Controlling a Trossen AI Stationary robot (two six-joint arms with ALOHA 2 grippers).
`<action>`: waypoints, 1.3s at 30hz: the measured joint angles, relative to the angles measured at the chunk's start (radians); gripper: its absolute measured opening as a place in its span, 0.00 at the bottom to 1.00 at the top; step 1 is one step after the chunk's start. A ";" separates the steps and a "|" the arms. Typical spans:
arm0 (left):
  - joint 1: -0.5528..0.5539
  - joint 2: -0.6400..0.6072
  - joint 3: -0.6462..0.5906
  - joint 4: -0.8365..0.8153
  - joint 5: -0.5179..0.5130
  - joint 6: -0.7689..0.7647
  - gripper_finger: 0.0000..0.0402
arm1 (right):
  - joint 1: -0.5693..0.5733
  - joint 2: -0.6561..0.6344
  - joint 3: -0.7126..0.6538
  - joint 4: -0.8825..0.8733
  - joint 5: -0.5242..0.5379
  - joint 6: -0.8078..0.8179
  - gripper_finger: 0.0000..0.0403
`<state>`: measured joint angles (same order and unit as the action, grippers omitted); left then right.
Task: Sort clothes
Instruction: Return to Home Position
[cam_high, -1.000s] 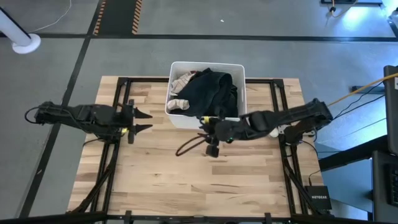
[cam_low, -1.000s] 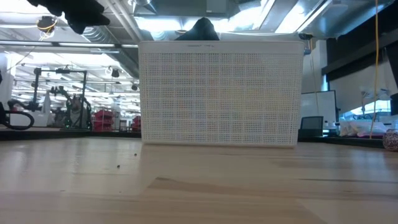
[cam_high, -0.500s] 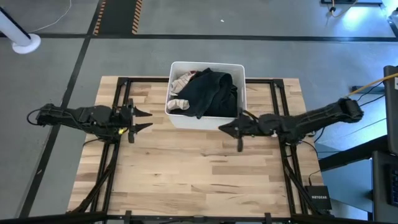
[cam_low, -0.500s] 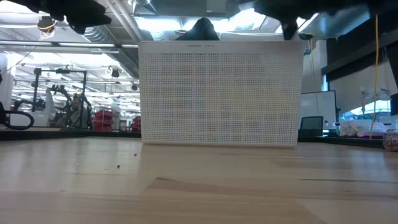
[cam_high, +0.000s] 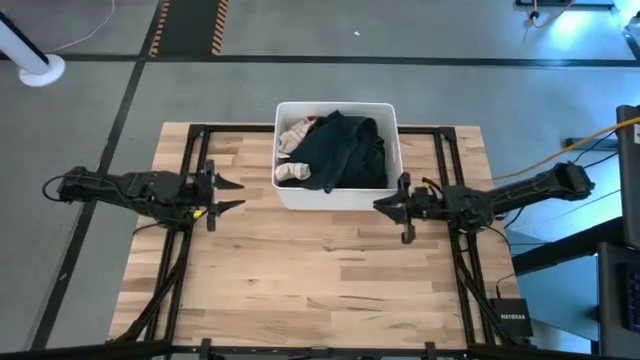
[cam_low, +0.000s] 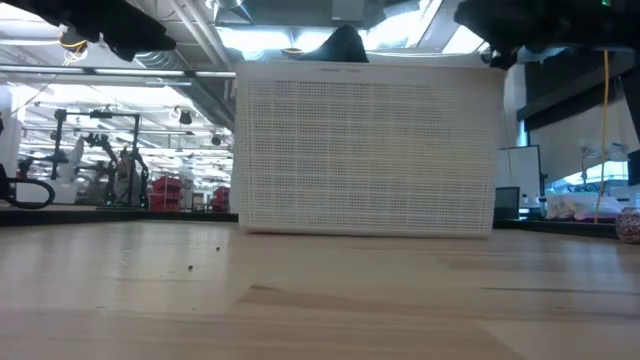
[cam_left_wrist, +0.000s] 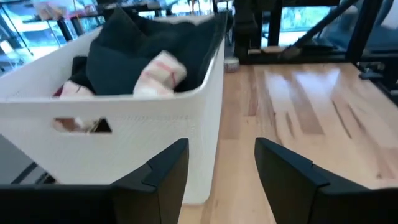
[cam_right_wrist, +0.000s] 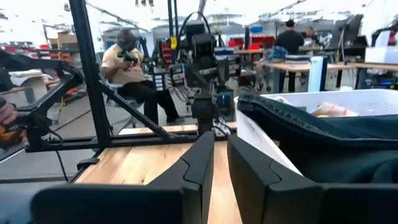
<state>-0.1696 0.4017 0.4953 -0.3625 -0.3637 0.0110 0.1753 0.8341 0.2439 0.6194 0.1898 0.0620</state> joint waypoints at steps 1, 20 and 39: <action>0.000 0.001 0.000 -0.005 0.000 -0.010 0.45 | 0.000 -0.019 -0.013 0.001 -0.001 -0.004 0.16; 0.000 -0.097 -0.006 0.096 0.001 -0.069 0.45 | 0.001 -0.638 -0.049 -0.250 -0.219 -0.122 0.16; -0.001 -0.117 -0.315 0.548 0.088 -0.154 0.45 | 0.000 -0.831 -0.236 -0.599 -0.155 -0.026 0.16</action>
<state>-0.1707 0.2852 0.1803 0.1858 -0.2756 -0.1430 0.1755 0.0032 0.0083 0.0208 0.0347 0.0359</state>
